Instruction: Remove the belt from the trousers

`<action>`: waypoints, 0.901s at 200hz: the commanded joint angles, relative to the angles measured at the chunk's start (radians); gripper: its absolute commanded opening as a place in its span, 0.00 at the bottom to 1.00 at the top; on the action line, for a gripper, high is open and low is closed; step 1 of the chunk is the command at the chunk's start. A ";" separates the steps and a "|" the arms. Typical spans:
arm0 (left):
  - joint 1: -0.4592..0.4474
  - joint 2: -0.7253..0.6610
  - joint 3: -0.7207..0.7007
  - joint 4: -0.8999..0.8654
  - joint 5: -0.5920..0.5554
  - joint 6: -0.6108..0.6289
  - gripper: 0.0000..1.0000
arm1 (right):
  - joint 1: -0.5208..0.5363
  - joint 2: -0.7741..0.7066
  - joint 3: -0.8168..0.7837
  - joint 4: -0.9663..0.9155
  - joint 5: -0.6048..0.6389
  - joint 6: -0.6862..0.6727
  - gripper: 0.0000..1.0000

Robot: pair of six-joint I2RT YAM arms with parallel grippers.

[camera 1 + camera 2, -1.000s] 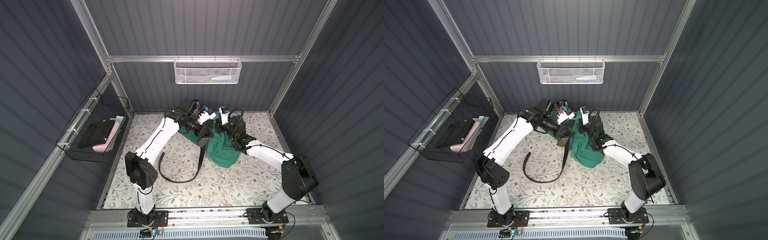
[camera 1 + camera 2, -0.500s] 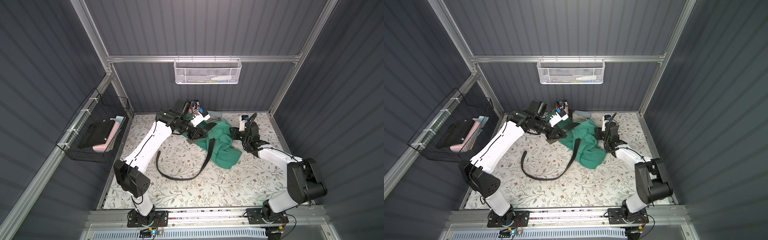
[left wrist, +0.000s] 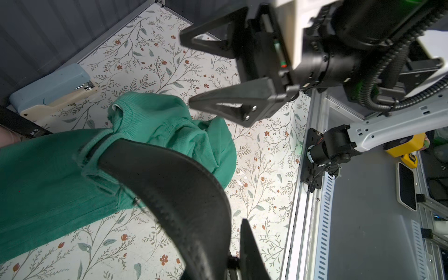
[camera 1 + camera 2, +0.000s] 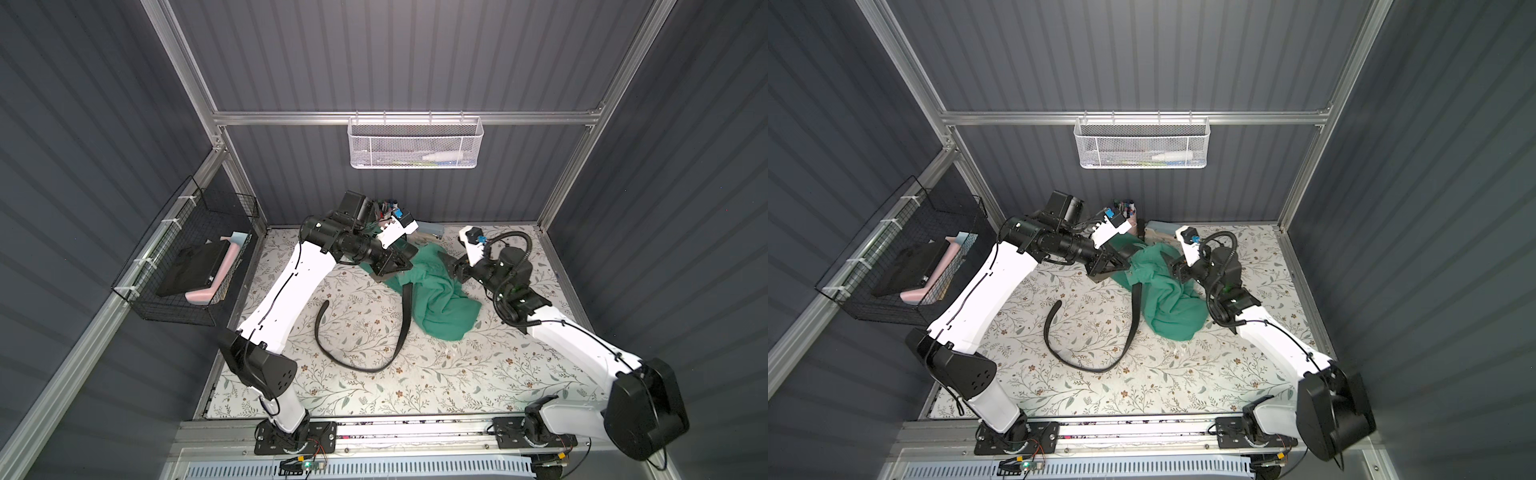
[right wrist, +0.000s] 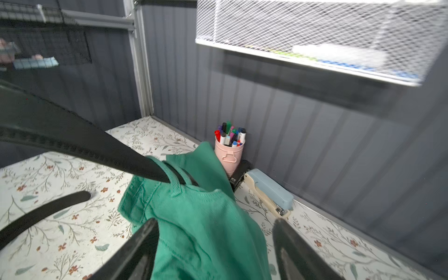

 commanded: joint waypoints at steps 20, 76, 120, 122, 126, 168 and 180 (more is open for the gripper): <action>0.007 -0.029 0.059 0.002 0.073 0.004 0.00 | 0.072 0.181 0.151 0.002 -0.104 -0.119 0.78; 0.007 -0.075 0.047 -0.012 0.092 0.015 0.00 | 0.093 0.377 0.295 0.124 -0.013 -0.042 0.70; 0.064 -0.225 -0.246 0.148 0.042 -0.020 0.00 | 0.015 0.360 0.256 0.158 0.238 0.048 0.14; 0.069 -0.231 -0.269 0.159 0.035 -0.024 0.00 | 0.010 0.354 0.251 0.156 0.245 0.048 0.12; 0.078 -0.240 -0.310 0.185 0.022 -0.030 0.00 | 0.005 0.342 0.238 0.151 0.258 0.049 0.10; 0.101 -0.194 -0.645 0.434 -0.179 -0.014 0.06 | -0.018 0.180 0.135 0.053 0.358 0.052 0.00; 0.101 -0.151 -0.677 0.482 -0.179 -0.004 0.16 | -0.016 0.150 0.121 0.008 0.364 0.069 0.00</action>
